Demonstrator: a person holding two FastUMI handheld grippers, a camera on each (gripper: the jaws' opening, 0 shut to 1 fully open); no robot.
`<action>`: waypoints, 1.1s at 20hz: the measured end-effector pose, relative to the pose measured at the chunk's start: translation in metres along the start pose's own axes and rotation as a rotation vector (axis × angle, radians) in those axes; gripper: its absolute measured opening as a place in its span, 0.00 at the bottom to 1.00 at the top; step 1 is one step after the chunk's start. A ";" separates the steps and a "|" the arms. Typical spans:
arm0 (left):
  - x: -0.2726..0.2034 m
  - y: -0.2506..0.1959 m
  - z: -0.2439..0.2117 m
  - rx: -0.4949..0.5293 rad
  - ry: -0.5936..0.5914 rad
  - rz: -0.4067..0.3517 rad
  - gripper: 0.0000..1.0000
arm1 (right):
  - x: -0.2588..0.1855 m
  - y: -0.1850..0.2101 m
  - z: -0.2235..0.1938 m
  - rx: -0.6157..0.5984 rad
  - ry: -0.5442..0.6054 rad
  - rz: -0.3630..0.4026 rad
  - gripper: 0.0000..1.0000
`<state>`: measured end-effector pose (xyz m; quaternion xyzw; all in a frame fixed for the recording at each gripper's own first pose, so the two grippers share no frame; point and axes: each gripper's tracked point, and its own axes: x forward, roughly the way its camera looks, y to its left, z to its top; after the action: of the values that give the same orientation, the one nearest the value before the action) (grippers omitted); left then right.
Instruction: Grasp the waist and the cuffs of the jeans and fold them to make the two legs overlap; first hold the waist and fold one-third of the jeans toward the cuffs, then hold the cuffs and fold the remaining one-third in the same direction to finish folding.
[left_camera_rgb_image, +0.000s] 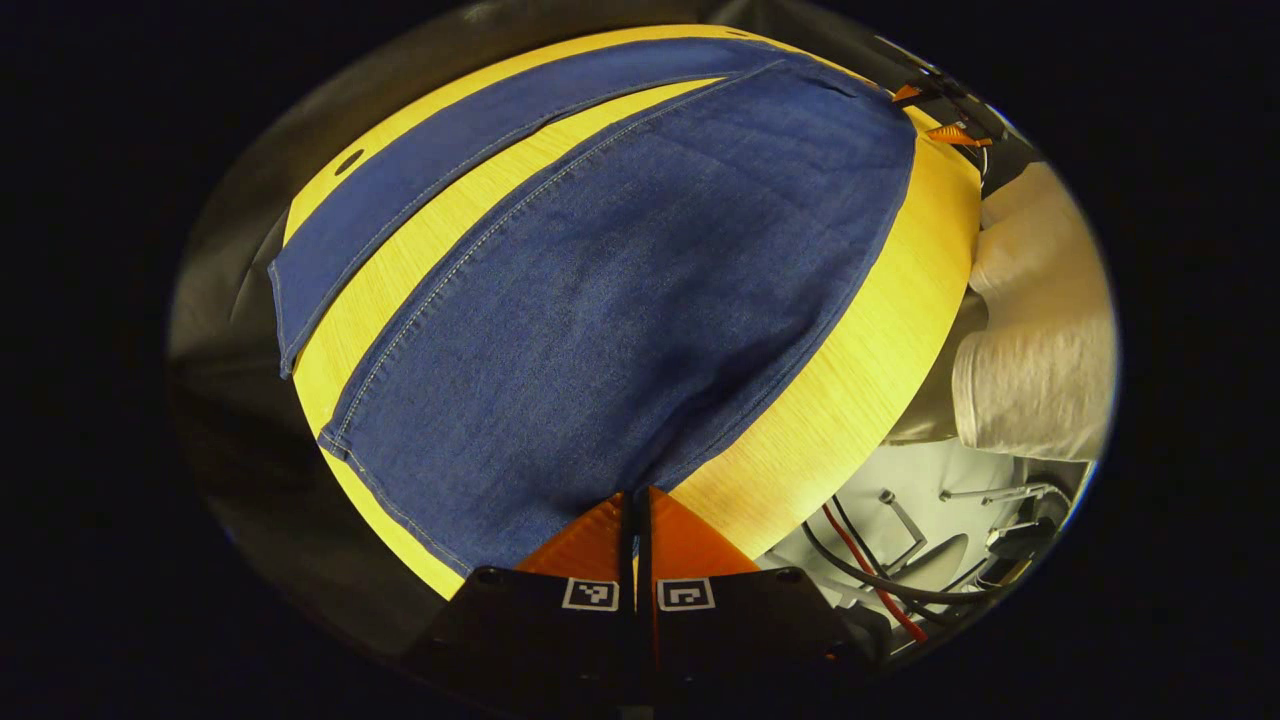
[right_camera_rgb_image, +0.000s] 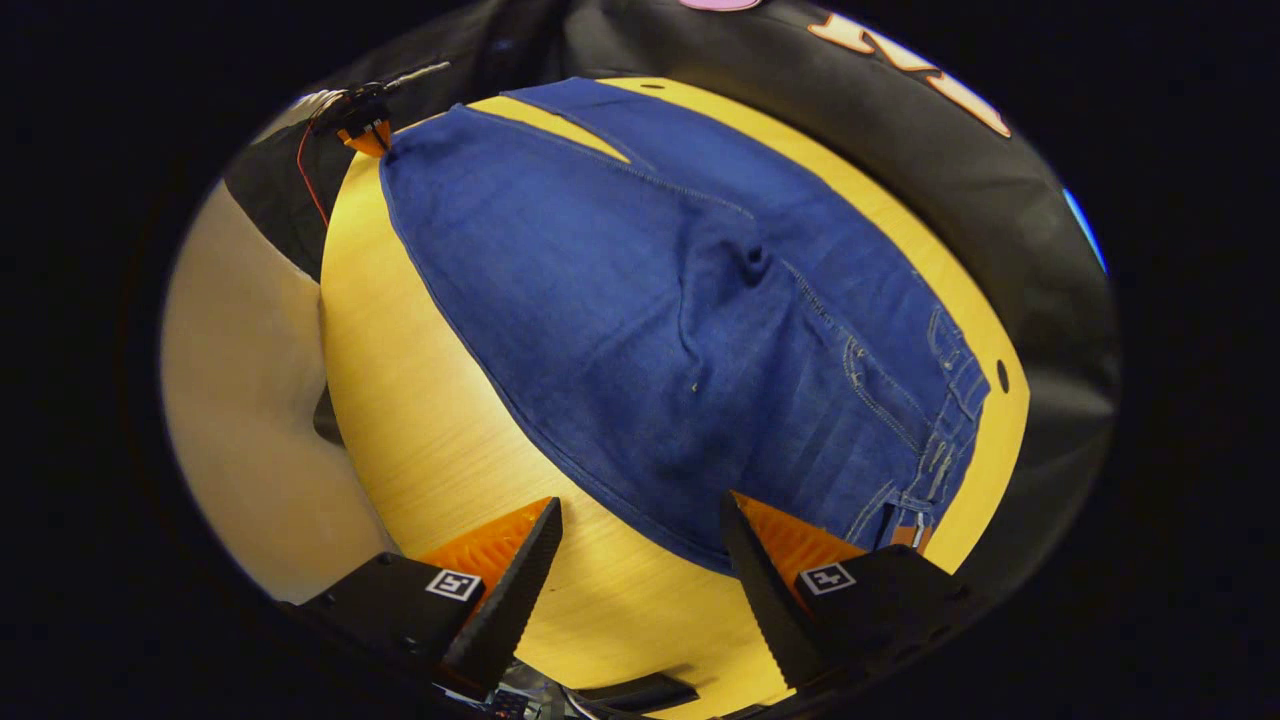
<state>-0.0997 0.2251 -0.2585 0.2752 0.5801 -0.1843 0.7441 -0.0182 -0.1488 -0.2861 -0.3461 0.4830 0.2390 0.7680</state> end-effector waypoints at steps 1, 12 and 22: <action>0.000 0.000 0.000 -0.003 0.000 0.001 0.00 | 0.004 0.000 -0.002 0.001 0.016 0.025 0.99; 0.001 0.002 -0.001 -0.040 0.002 0.007 0.00 | 0.010 -0.022 0.008 0.029 0.031 0.048 0.17; 0.002 0.003 0.001 -0.120 -0.073 0.102 0.00 | 0.007 -0.019 0.006 0.129 0.055 -0.021 0.03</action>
<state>-0.0966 0.2271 -0.2599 0.2523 0.5480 -0.1209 0.7883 0.0011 -0.1564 -0.2856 -0.3075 0.5147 0.1897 0.7775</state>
